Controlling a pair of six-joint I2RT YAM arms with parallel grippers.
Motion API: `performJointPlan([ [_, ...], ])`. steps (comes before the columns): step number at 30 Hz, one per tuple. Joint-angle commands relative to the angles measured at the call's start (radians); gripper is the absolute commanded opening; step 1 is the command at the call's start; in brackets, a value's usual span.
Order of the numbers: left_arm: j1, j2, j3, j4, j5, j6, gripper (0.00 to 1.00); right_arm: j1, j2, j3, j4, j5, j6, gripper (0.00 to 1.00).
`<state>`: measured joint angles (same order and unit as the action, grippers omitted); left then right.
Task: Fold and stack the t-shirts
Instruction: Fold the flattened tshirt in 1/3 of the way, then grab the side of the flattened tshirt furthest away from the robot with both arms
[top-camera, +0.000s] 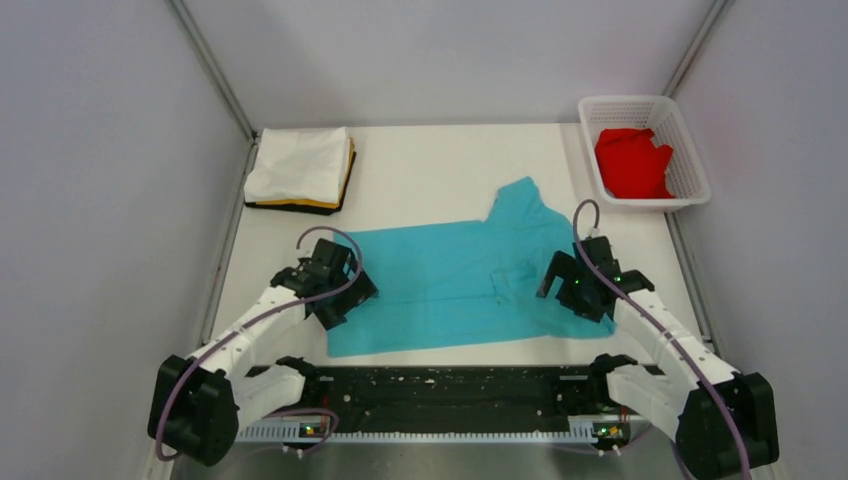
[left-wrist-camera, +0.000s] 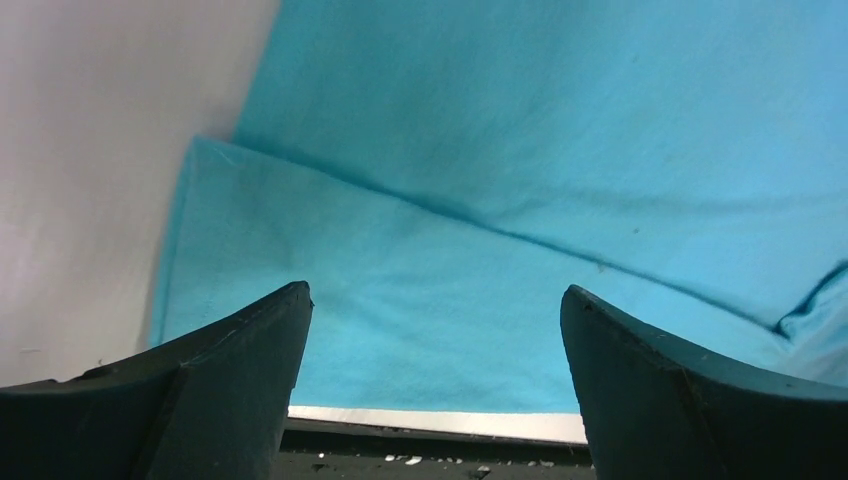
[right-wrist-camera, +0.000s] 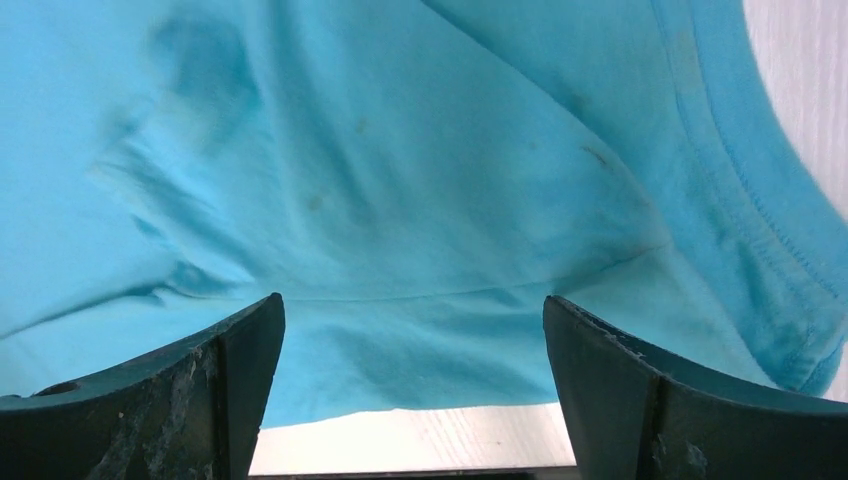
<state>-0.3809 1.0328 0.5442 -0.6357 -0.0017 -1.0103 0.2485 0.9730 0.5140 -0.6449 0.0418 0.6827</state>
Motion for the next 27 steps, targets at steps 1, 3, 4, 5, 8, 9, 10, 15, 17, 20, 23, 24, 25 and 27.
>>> performJointPlan([
  [1, 0.005, 0.059, 0.190, -0.106, -0.208, 0.064, 0.99, 0.008, -0.045, 0.145, 0.073, 0.023, -0.091, 0.99],
  [3, 0.034, 0.113, 0.266, -0.106, -0.287, 0.102, 0.99, 0.007, -0.031, 0.193, 0.124, 0.018, -0.149, 0.99],
  [4, 0.056, 0.145, 0.301, -0.095, -0.303, 0.128, 0.99, 0.007, -0.010, 0.215, 0.150, 0.017, -0.173, 0.99],
  [5, 0.083, 0.182, 0.334, -0.083, -0.308, 0.151, 0.99, 0.006, 0.004, 0.234, 0.179, 0.017, -0.198, 0.99],
  [8, 0.181, 0.317, 0.433, -0.028, -0.282, 0.238, 0.97, 0.006, 0.092, 0.318, 0.213, 0.070, -0.265, 0.99],
  [9, 0.213, 0.364, 0.467, -0.012, -0.263, 0.268, 0.95, 0.005, 0.124, 0.350, 0.214, 0.091, -0.279, 0.99],
  [10, 0.237, 0.410, 0.501, 0.006, -0.252, 0.298, 0.92, 0.006, 0.155, 0.378, 0.219, 0.108, -0.297, 0.99],
  [15, 0.274, 0.618, 0.673, 0.058, -0.244, 0.415, 0.86, 0.004, 0.294, 0.466, 0.268, 0.100, -0.346, 0.99],
  [17, 0.284, 0.681, 0.704, 0.106, -0.231, 0.447, 0.81, 0.004, 0.350, 0.494, 0.274, 0.086, -0.348, 0.99],
  [20, 0.303, 0.755, 0.746, 0.145, -0.194, 0.481, 0.70, 0.004, 0.422, 0.532, 0.274, 0.073, -0.357, 0.99],
  [23, 0.315, 0.814, 0.767, 0.154, -0.157, 0.498, 0.57, 0.000, 0.471, 0.553, 0.267, 0.079, -0.364, 0.99],
  [24, 0.316, 0.826, 0.768, 0.154, -0.143, 0.502, 0.49, -0.003, 0.483, 0.559, 0.267, 0.078, -0.363, 0.99],
  [25, 0.316, 0.834, 0.765, 0.155, -0.139, 0.499, 0.46, -0.004, 0.492, 0.564, 0.266, 0.074, -0.365, 0.99],
  [27, 0.316, 0.843, 0.748, 0.168, -0.141, 0.493, 0.43, -0.008, 0.505, 0.569, 0.266, 0.070, -0.368, 0.99],
])
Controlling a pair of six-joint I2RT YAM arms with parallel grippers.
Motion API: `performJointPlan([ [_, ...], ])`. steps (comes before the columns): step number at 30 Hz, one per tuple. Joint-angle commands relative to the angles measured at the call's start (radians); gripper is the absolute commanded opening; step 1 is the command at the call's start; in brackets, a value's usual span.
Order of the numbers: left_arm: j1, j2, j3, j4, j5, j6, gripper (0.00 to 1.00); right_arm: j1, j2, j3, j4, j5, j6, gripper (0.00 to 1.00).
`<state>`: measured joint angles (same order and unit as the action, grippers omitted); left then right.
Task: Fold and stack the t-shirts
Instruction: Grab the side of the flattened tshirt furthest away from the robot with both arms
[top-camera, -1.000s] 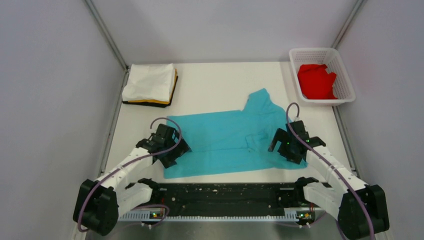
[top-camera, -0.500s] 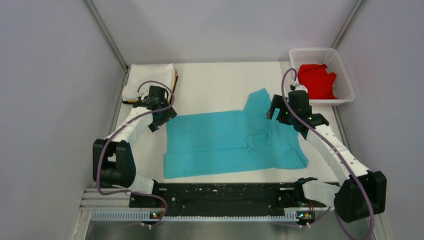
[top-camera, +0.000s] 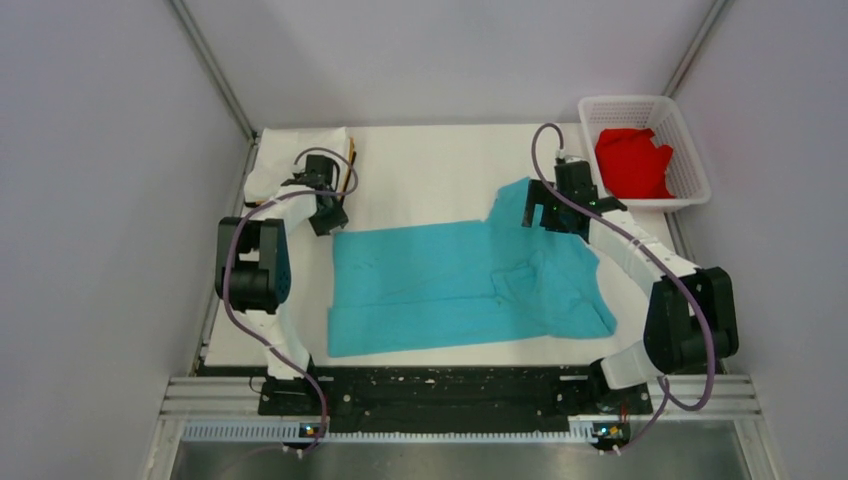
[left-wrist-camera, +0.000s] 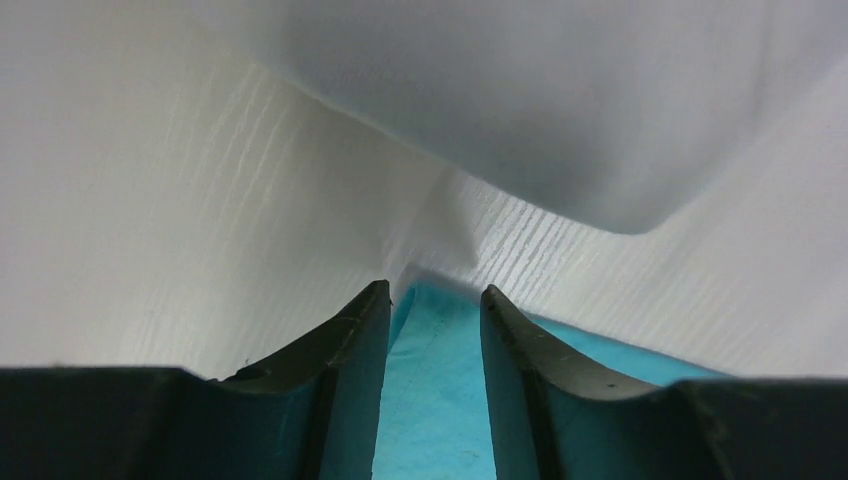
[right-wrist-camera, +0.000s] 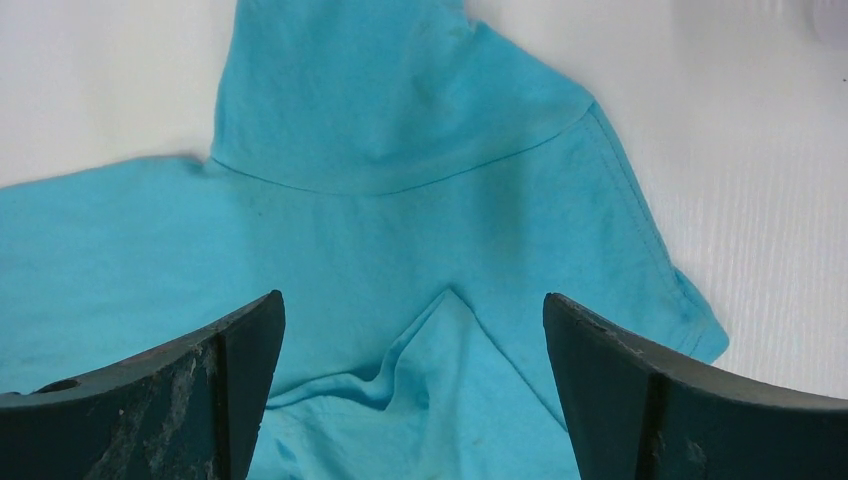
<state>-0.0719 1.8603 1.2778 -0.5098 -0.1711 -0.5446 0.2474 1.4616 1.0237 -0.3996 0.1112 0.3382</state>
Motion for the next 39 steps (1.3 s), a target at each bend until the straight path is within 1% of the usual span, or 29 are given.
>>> performJointPlan([
  [1, 0.006, 0.020, 0.008, 0.045, 0.022, 0.023, 0.43, -0.007, 0.022, 0.062, 0.022, 0.000, -0.025, 0.99],
  [5, 0.006, 0.037, -0.009, 0.039, -0.004, 0.018, 0.43, -0.011, 0.033, 0.063, 0.021, -0.005, -0.032, 0.99],
  [11, 0.006, 0.041, -0.035, 0.051, 0.023, 0.024, 0.33, -0.017, 0.038, 0.066, 0.025, -0.008, -0.032, 0.99],
  [14, 0.006, 0.047, -0.049, 0.055, 0.056, 0.017, 0.22, -0.020, 0.044, 0.075, 0.026, -0.011, -0.032, 0.99],
  [16, 0.004, 0.044, -0.064, 0.062, 0.072, 0.017, 0.19, -0.020, 0.047, 0.084, 0.026, -0.012, -0.030, 0.99],
  [20, 0.003, 0.032, -0.090, 0.049, 0.060, 0.014, 0.00, -0.019, 0.057, 0.097, 0.026, -0.012, -0.028, 0.99],
  [25, 0.002, -0.019, -0.121, 0.060, 0.064, 0.024, 0.00, -0.020, 0.110, 0.148, 0.026, -0.026, -0.037, 0.99],
  [29, -0.002, -0.064, -0.125, 0.068, 0.092, 0.025, 0.00, -0.019, 0.209, 0.245, 0.025, -0.026, -0.077, 0.97],
  [35, -0.015, -0.114, -0.122, 0.055, 0.105, 0.021, 0.00, -0.007, 0.441, 0.479, 0.037, 0.008, -0.182, 0.89],
  [39, -0.019, -0.144, -0.122, 0.035, 0.101, 0.021, 0.00, 0.022, 0.632, 0.702, -0.016, 0.041, -0.231, 0.81],
])
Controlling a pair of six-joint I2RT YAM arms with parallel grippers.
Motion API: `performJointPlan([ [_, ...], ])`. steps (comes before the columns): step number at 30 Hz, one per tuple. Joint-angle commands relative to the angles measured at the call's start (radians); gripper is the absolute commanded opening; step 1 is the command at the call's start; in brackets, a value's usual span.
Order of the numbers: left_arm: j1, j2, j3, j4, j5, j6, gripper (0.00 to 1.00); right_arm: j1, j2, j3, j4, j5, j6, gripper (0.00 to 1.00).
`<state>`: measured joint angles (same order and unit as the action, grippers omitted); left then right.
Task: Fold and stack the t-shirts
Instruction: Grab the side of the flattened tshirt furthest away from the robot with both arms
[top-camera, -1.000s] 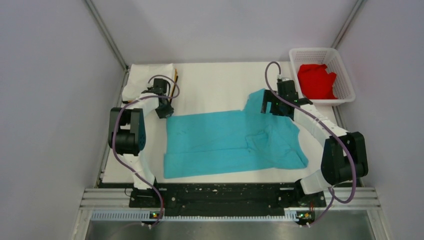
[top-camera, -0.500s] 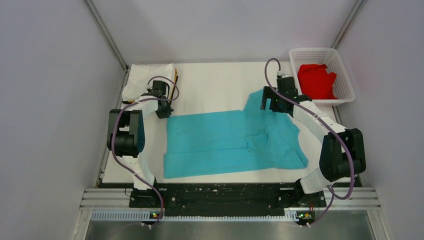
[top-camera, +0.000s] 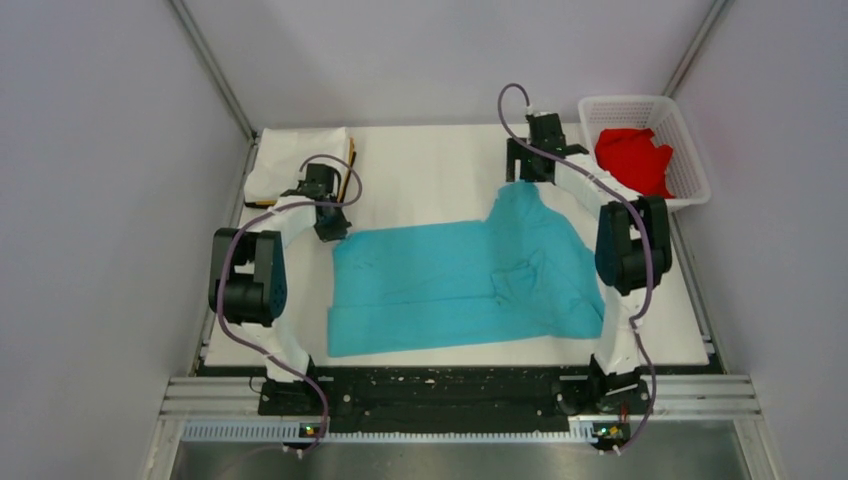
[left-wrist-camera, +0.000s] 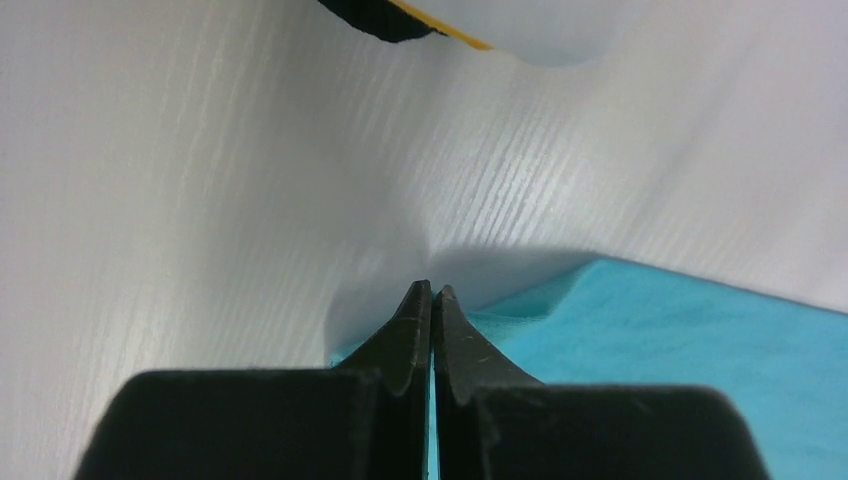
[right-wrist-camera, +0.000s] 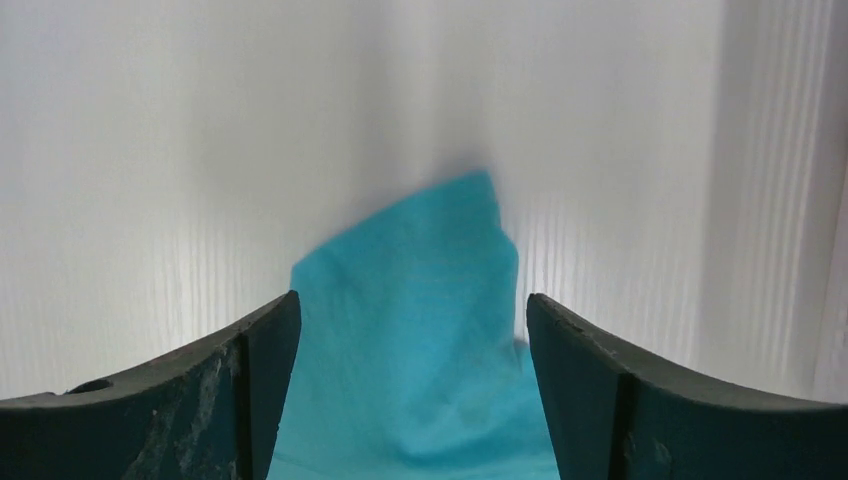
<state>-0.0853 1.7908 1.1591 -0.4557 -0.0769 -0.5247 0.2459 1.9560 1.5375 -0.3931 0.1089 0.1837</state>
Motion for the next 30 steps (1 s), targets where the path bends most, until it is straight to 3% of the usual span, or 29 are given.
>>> performJointPlan([
  [1, -0.008, -0.079, -0.005, -0.022, 0.005, 0.001, 0.00, 0.031, 0.176, 0.236, -0.043, 0.053, -0.083, 0.79],
  [7, -0.014, -0.111, -0.017, -0.033, 0.008, -0.003, 0.00, 0.065, 0.351, 0.403, -0.130, 0.075, -0.075, 0.63],
  [14, -0.022, -0.136, -0.035, -0.039, 0.014, -0.007, 0.00, 0.065, 0.390, 0.371, -0.160, 0.082, -0.020, 0.54],
  [21, -0.025, -0.160, -0.047, -0.038, 0.006, -0.012, 0.00, 0.064, 0.308, 0.236, -0.132, 0.100, 0.047, 0.20],
  [24, -0.026, -0.174, -0.052, -0.029, 0.013, -0.012, 0.00, 0.064, 0.258, 0.171, -0.068, 0.097, 0.077, 0.00],
  [30, -0.032, -0.210, -0.053, -0.025, 0.026, -0.003, 0.00, 0.063, 0.087, 0.056, 0.090, 0.148, 0.106, 0.00],
])
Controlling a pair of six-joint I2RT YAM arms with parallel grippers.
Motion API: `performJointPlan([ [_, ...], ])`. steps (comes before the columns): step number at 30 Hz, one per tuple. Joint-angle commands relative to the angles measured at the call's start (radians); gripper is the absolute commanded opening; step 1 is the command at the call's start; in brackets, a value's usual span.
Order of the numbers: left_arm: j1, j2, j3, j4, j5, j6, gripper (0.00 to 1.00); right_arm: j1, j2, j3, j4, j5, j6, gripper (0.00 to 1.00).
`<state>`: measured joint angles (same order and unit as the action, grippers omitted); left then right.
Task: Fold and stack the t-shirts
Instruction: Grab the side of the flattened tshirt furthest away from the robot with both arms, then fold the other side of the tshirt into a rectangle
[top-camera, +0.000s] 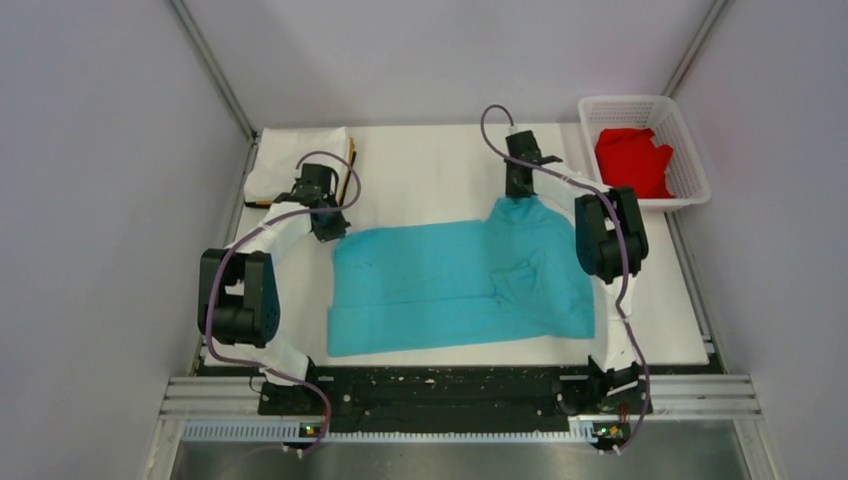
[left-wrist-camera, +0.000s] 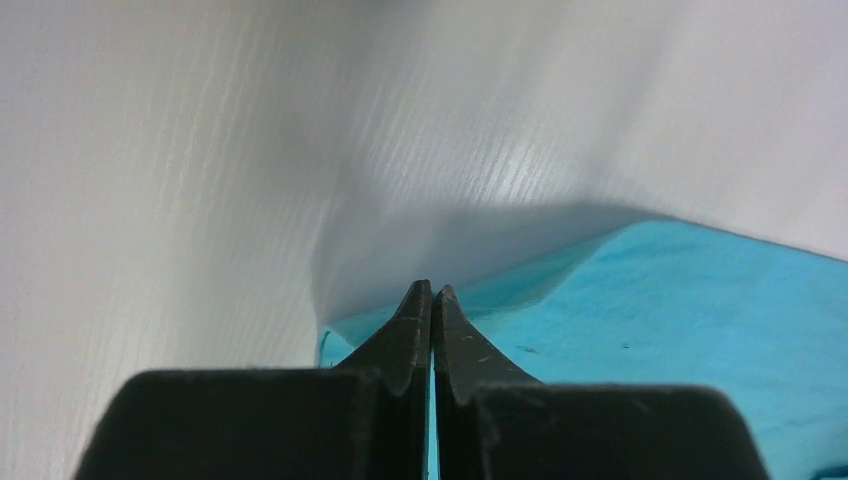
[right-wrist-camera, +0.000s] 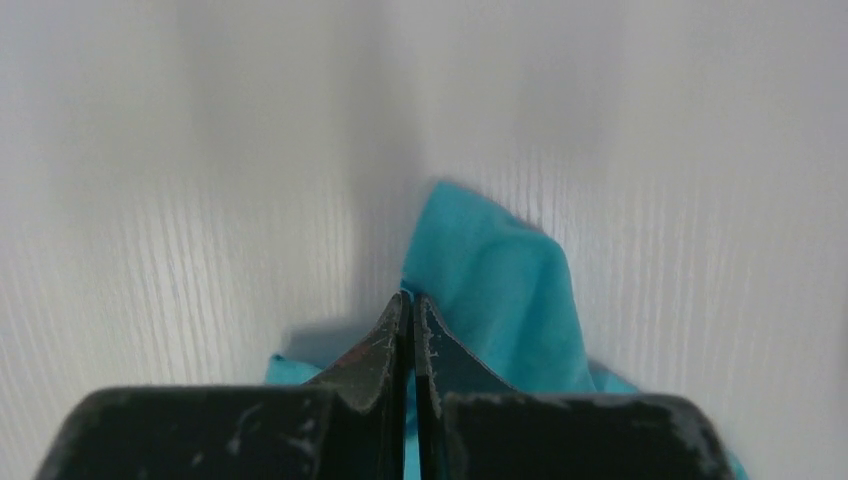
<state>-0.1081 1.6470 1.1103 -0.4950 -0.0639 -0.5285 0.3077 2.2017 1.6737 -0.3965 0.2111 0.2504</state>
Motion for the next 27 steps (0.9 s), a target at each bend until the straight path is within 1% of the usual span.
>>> performJointPlan([
  [1, -0.012, -0.079, -0.012, 0.017, 0.015, 0.001, 0.00, 0.002, -0.206, -0.124, 0.125, 0.058, 0.046, 0.00],
  [4, -0.017, -0.121, -0.049, 0.028, 0.022, 0.001, 0.00, 0.002, -0.352, -0.262, 0.176, 0.075, 0.082, 0.00],
  [7, -0.019, -0.167, -0.094, 0.036, 0.021, -0.004, 0.00, 0.003, -0.521, -0.435, 0.220, 0.047, 0.126, 0.00],
  [9, -0.019, -0.201, -0.125, 0.036, 0.013, -0.007, 0.00, 0.007, -0.624, -0.564, 0.233, 0.040, 0.161, 0.00],
  [13, -0.019, -0.254, -0.174, 0.042, 0.011, -0.008, 0.00, 0.028, -0.828, -0.735, 0.223, 0.050, 0.208, 0.00],
  [16, -0.019, -0.296, -0.213, 0.050, 0.026, -0.015, 0.00, 0.042, -0.947, -0.810, 0.158, 0.050, 0.230, 0.00],
  [20, -0.019, -0.358, -0.275, 0.052, 0.029, -0.028, 0.00, 0.063, -1.066, -0.882, 0.067, 0.036, 0.243, 0.00],
  [23, -0.019, -0.403, -0.319, 0.050, 0.033, -0.039, 0.00, 0.095, -1.143, -0.915, -0.002, 0.031, 0.262, 0.00],
  [27, -0.019, -0.456, -0.370, 0.043, 0.014, -0.067, 0.00, 0.159, -1.237, -0.938, -0.135, 0.073, 0.294, 0.00],
])
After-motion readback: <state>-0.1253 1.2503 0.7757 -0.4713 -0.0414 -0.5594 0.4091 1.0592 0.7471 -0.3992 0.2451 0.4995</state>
